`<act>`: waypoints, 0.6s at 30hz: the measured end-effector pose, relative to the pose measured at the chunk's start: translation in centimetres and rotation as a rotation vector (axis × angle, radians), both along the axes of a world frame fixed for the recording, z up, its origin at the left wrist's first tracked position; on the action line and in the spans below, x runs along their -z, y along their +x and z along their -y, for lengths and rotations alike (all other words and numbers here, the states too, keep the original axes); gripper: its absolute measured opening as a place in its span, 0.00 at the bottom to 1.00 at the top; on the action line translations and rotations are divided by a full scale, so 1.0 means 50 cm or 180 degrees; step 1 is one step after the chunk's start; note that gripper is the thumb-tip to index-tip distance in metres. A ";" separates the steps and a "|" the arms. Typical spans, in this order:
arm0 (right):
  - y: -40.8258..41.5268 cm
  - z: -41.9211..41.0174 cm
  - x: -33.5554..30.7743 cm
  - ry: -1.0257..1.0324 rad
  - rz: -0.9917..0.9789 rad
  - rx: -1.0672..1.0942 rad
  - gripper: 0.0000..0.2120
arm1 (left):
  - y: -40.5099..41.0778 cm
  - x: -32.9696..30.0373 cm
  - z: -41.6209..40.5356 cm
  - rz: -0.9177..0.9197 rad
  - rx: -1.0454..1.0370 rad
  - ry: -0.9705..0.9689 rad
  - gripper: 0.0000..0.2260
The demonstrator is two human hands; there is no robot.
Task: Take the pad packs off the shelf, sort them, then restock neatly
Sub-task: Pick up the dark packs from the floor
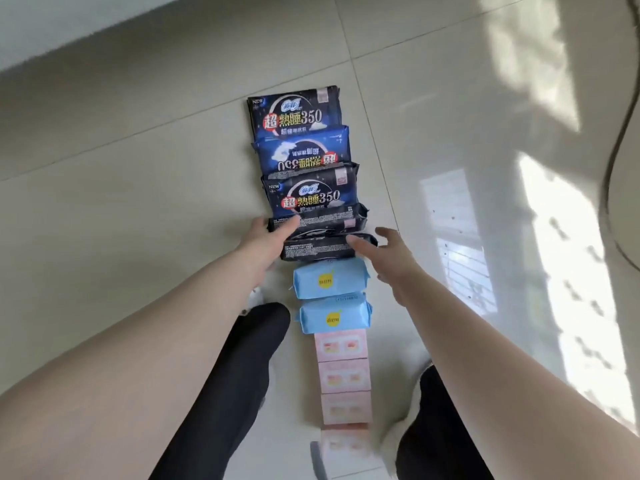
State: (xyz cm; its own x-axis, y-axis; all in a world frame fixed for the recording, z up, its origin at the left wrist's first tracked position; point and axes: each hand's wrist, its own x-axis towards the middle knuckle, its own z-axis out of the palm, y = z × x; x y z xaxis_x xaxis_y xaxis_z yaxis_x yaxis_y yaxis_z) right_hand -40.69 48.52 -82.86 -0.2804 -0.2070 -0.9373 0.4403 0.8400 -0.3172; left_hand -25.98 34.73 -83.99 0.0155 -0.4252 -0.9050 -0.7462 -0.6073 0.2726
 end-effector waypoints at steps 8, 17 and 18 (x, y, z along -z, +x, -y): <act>0.011 0.015 0.032 0.0036 -0.0539 -0.0222 0.25 | -0.003 0.014 -0.016 -0.0269 -0.0430 0.0177 0.14; 0.012 0.019 0.005 -0.0072 -0.0925 -0.0114 0.17 | -0.003 -0.022 -0.031 -0.0496 -0.0872 -0.0074 0.14; 0.010 0.016 -0.007 -0.0117 -0.0927 -0.0066 0.16 | 0.001 -0.033 -0.029 -0.0507 -0.0882 -0.0074 0.13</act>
